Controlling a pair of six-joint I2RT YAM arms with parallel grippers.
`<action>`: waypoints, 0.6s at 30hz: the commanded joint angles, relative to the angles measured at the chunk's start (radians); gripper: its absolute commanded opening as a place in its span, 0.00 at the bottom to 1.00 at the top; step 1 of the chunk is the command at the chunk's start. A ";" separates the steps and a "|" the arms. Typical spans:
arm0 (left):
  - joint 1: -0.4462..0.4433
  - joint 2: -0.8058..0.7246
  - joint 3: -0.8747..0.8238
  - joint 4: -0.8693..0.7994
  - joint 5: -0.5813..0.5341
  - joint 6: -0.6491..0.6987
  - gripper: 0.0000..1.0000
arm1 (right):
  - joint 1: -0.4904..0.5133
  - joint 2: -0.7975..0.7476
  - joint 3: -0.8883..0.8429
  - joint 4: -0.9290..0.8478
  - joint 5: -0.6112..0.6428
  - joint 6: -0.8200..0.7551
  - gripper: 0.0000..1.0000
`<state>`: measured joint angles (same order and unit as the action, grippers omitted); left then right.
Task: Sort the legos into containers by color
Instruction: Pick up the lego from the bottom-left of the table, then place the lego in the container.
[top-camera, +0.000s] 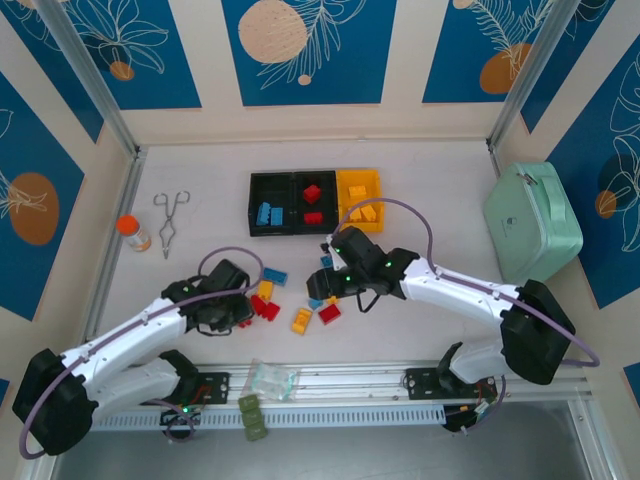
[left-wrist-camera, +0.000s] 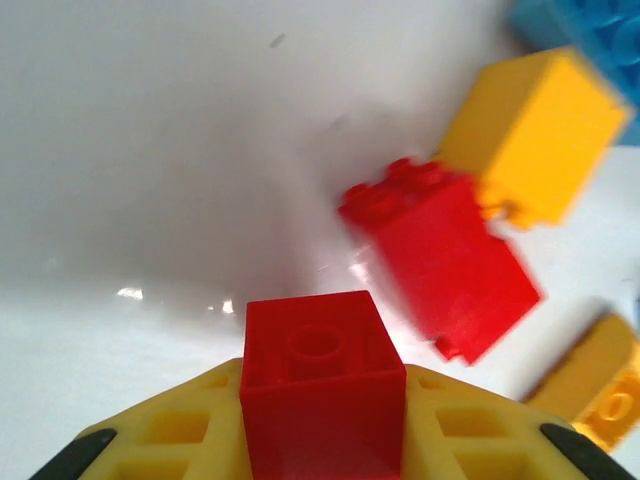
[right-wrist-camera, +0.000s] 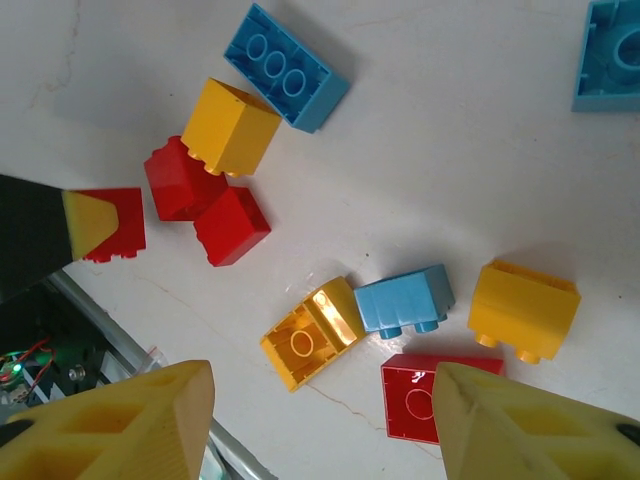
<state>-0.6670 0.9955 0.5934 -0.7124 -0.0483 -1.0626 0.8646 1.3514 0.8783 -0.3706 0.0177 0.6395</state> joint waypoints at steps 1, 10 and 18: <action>0.017 0.049 0.088 0.011 -0.035 0.090 0.31 | 0.004 -0.047 -0.022 0.020 -0.016 0.005 0.59; 0.017 0.272 0.311 0.116 0.004 0.217 0.29 | -0.048 -0.145 -0.068 -0.019 0.104 0.075 0.59; 0.016 0.505 0.552 0.176 0.051 0.311 0.29 | -0.088 -0.236 -0.113 -0.029 0.156 0.123 0.59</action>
<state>-0.6609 1.4483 1.0637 -0.5613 -0.0257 -0.8196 0.7830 1.1465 0.7788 -0.3748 0.1352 0.7322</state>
